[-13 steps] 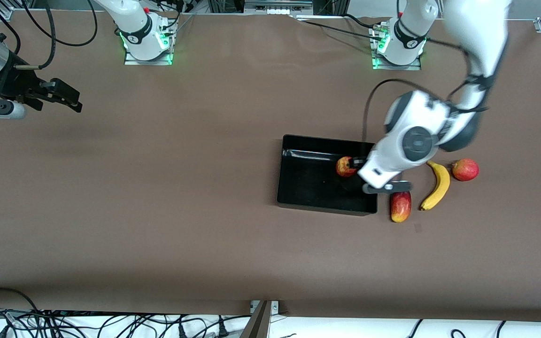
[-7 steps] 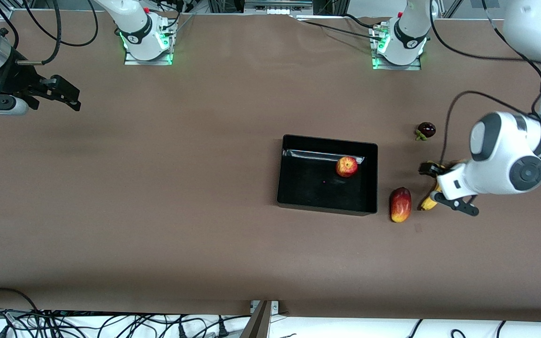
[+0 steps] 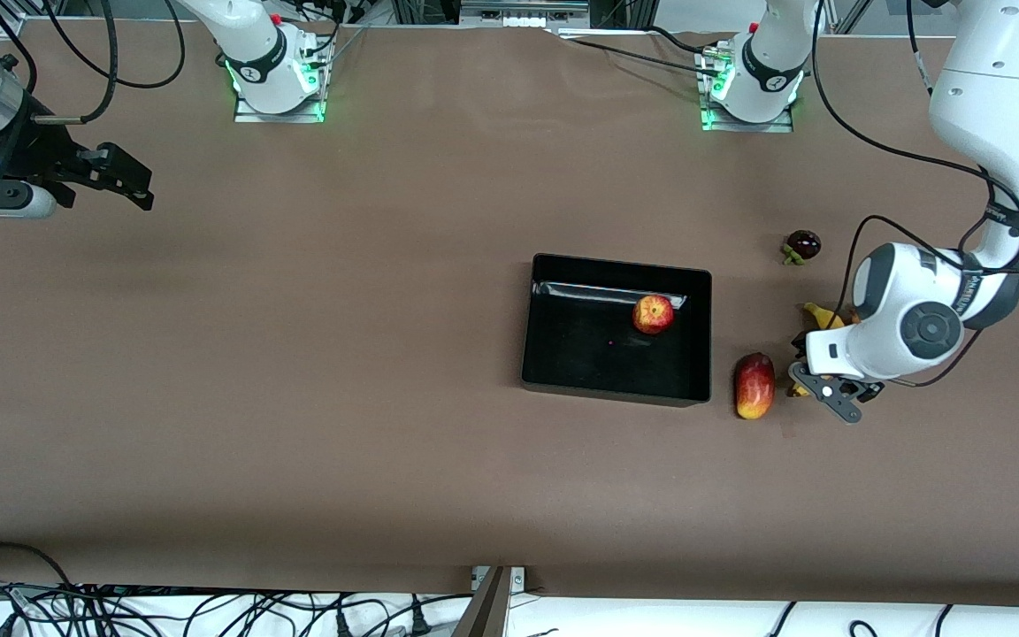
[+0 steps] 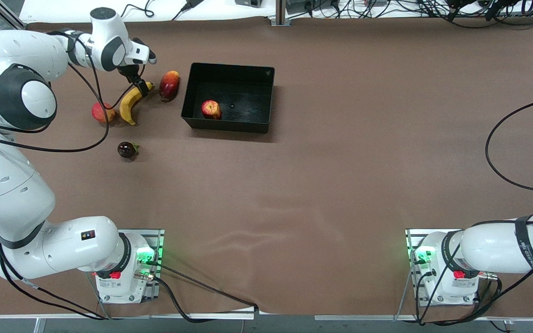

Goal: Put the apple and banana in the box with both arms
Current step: 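Lower the apple into the box and open the left gripper, then grasp the yellow banana with the left gripper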

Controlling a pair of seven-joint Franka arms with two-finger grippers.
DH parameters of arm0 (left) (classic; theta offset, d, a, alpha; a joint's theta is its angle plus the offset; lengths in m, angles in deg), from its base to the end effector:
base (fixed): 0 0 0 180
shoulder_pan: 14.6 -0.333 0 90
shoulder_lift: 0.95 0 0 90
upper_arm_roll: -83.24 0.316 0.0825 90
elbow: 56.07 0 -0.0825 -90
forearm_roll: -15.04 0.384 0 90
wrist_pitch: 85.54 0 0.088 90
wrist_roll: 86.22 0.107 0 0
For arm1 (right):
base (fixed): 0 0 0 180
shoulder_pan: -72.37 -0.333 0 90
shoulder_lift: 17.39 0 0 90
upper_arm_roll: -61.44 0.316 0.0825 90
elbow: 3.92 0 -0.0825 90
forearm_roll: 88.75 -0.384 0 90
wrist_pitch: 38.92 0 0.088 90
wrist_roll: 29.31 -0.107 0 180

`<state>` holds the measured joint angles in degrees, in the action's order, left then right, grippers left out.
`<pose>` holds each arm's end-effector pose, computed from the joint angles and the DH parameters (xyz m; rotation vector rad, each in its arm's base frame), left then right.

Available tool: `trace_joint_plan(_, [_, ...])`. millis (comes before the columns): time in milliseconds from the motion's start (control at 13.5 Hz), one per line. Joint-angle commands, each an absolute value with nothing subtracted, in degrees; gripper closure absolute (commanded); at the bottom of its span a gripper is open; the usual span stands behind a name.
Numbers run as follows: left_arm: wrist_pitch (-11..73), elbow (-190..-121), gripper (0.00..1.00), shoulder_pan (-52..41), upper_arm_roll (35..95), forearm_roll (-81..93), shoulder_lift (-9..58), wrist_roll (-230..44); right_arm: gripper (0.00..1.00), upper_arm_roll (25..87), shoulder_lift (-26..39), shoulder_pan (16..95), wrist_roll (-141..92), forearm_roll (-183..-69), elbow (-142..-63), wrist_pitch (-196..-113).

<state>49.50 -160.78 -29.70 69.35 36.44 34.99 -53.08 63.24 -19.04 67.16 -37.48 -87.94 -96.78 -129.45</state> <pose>0.6391 0.0269 0.1910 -2.8154 1.1781 0.1453 0.5418 0.0654 0.6176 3.1249 -0.0313 -0.0153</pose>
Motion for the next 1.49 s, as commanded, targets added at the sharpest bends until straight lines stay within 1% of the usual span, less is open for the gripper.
trace_joint_plan(0, [54.9, -164.1, 0.4, -31.7, 68.8, 38.5, 34.5, -51.2, 0.0, 64.1, -18.6, 68.0, -36.7, -87.3, -95.4, -128.6])
trace_joint_plan(74, [55.0, -164.1, 0.76, -31.7, 68.8, 38.6, 34.6, -51.2, 0.0, 64.1, -18.4, 68.0, -36.7, -87.3, -95.5, -128.6])
trace_joint_plan(149, [54.9, -164.1, 1.0, -31.7, 68.8, 38.7, 34.6, -51.2, 0.0, 64.1, -18.4, 68.0, -36.7, -87.3, -95.5, -128.7])
trace_joint_plan(446, [53.9, -163.9, 1.0, -31.7, 68.3, 38.6, 33.3, -51.9, 0.0, 64.1, -18.3, 67.5, -36.7, -87.4, -95.4, -128.9])
trace_joint_plan(520, [51.4, -163.6, 1.0, -31.7, 68.0, 38.0, 31.8, -52.0, 0.0, 64.1, -18.3, 67.4, -36.7, -87.3, -95.4, -129.0])
trace_joint_plan(594, [47.3, -163.0, 1.0, -31.5, 66.8, 37.6, 30.2, -52.5, 0.0, 64.1, -18.3, 67.4, -36.6, -87.3, -95.4, -129.0])
trace_joint_plan(669, [42.3, -161.0, 1.0, -31.5, 64.5, 36.6, 28.7, -54.2, 0.0, 64.1, -18.3, 67.4, -36.7, -87.3, -95.4, -129.0])
trace_joint_plan(817, [29.5, -155.6, 1.0, -31.4, 60.7, 33.0, 26.6, -58.2, 0.0, 64.1, -18.3, 67.4, -36.7, -87.3, -95.4, -129.0])
trace_joint_plan(966, [18.7, -149.4, 1.0, -31.1, 57.1, 29.4, 26.4, -65.9, 0.0, 64.1, -18.3, 67.4, -36.8, -87.3, -95.4, -129.5])
trace_joint_plan(1040, [14.5, -147.1, 1.0, -30.6, 55.0, 27.3, 26.6, -72.4, 0.0, 64.1, -18.3, 67.4, -36.8, -87.3, -95.3, -129.7])
trace_joint_plan(1189, [13.7, -146.2, 1.0, -27.4, 51.9, 25.2, 27.0, -86.9, 0.0, 64.1, -18.3, 67.4, -36.8, -87.5, -95.3, -129.8])
trace_joint_plan(1263, [14.5, -146.1, 1.0, -24.6, 51.9, 23.2, 28.4, -92.8, 0.0, 64.0, -18.3, 67.4, -36.8, -88.0, -95.3, -129.9])
trace_joint_plan(1411, [19.5, -143.1, 1.0, -18.2, 52.0, 23.2, 32.6, -98.1, 0.0, 64.0, -18.3, 67.4, -36.8, -88.1, -95.3, -130.2])
